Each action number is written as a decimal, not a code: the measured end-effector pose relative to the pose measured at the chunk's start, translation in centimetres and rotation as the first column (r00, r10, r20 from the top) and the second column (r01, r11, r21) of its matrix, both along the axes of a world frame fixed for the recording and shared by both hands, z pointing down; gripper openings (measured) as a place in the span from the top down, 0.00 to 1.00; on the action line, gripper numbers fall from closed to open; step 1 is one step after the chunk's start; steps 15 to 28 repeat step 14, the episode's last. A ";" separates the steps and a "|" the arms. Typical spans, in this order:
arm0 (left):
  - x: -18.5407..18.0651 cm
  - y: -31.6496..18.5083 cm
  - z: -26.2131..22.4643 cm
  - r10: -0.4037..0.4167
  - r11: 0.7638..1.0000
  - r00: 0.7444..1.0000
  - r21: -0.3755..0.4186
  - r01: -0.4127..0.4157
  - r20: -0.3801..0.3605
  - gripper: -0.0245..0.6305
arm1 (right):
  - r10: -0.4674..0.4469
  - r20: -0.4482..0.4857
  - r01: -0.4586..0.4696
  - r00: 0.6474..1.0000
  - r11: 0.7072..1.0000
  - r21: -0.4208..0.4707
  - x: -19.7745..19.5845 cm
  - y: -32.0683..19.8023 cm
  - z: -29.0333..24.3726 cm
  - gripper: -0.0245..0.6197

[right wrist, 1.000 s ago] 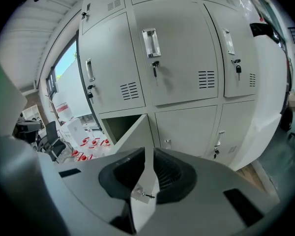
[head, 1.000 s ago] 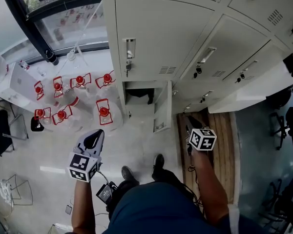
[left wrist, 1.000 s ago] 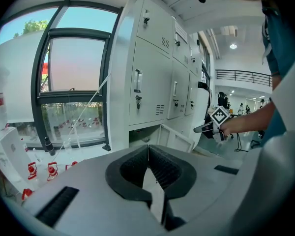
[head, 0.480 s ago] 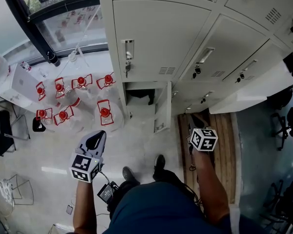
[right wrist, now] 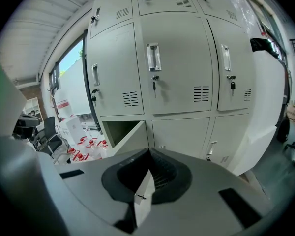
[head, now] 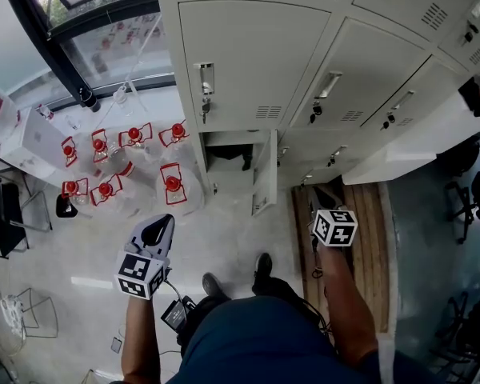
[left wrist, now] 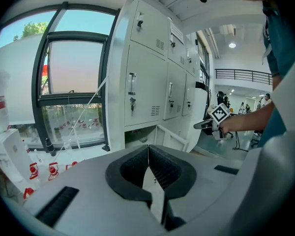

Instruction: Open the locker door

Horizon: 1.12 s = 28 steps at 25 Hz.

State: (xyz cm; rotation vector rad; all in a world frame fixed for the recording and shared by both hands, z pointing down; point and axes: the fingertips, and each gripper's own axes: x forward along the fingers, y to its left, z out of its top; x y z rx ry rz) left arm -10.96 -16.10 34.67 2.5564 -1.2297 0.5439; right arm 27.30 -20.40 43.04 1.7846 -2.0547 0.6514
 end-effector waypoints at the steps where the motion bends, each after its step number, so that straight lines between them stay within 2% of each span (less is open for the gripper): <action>1: 0.1 0.2 -0.2 0.001 1.000 1.000 0.005 -0.001 0.000 0.93 | 0.002 -0.001 -0.002 1.000 1.000 0.003 0.2 0.3 -0.2 0.90; 14: -0.4 4.0 -1.0 -0.005 1.000 1.000 0.013 0.005 0.010 0.93 | 0.024 -0.004 -0.024 1.000 1.000 0.014 1.5 4.3 -1.4 0.90; 28: -0.4 4.0 -1.0 -0.005 1.000 1.000 0.013 0.005 0.010 0.93 | 0.024 -0.004 -0.024 1.000 1.000 0.014 1.5 4.3 -1.4 0.90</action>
